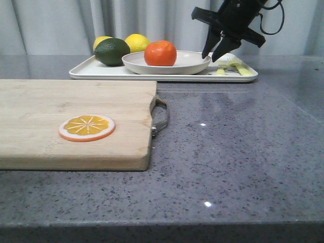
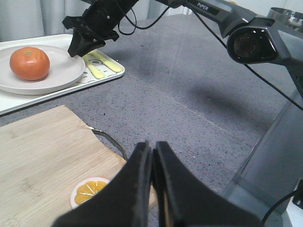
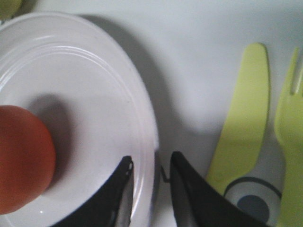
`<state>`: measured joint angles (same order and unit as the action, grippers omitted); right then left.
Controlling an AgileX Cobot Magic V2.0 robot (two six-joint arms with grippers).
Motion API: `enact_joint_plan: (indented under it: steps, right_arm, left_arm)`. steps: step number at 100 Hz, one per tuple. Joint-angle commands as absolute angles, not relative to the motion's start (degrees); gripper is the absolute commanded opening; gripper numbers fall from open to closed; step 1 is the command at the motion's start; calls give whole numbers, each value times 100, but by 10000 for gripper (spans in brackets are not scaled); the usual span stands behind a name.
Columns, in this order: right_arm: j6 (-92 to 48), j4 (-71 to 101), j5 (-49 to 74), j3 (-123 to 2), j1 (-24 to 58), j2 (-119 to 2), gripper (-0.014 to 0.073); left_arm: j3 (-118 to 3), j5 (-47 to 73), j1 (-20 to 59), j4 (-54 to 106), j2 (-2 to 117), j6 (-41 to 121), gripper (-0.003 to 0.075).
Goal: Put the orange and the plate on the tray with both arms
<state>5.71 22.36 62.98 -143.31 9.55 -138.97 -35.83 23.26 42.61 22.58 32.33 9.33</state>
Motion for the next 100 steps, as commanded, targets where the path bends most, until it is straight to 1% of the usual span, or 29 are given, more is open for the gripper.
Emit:
enact_joint_plan:
  steps: [1, 6, 11, 23, 35, 55, 70, 87, 100]
  right_arm:
    - [550, 2320, 6117, -14669, 914, -13324, 226]
    - [550, 2279, 6112, -14720, 914, -13238, 204]
    - [550, 2176, 6114, -14720, 914, -13126, 161]
    - [550, 1791, 6348, -14720, 914, -12910, 29]
    - [550, 1459, 6754, -14720, 924, -12753, -36]
    - [372, 1239, 7084, -14720, 953, -12549, -38]
    - [207, 1474, 7216, -14709, 1040, -12353, -38]
    - [87, 1543, 7200, -14669, 1209, -12121, -38]
    - [0, 1817, 7139, -14368, 1257, -11857, -38]
  left_arm:
    - [-3732, 1913, 4251, 2348, 3247, 955, -20]
    - [-3732, 1913, 4251, 2348, 3247, 955, -20]
    - [-3732, 1923, 4251, 2348, 3247, 955, -20]
    - [-3732, 1923, 4251, 2348, 3247, 955, -20]
    - [-3732, 1923, 4251, 2348, 3247, 955, -20]
    - [-3732, 1923, 4251, 2348, 3247, 955, -20]
    - [-3732, 1923, 4251, 2348, 3247, 955, -20]
    - [-3732, 1923, 4251, 2348, 3247, 955, -20]
    - [-3732, 1923, 4251, 2348, 3247, 955, -20]
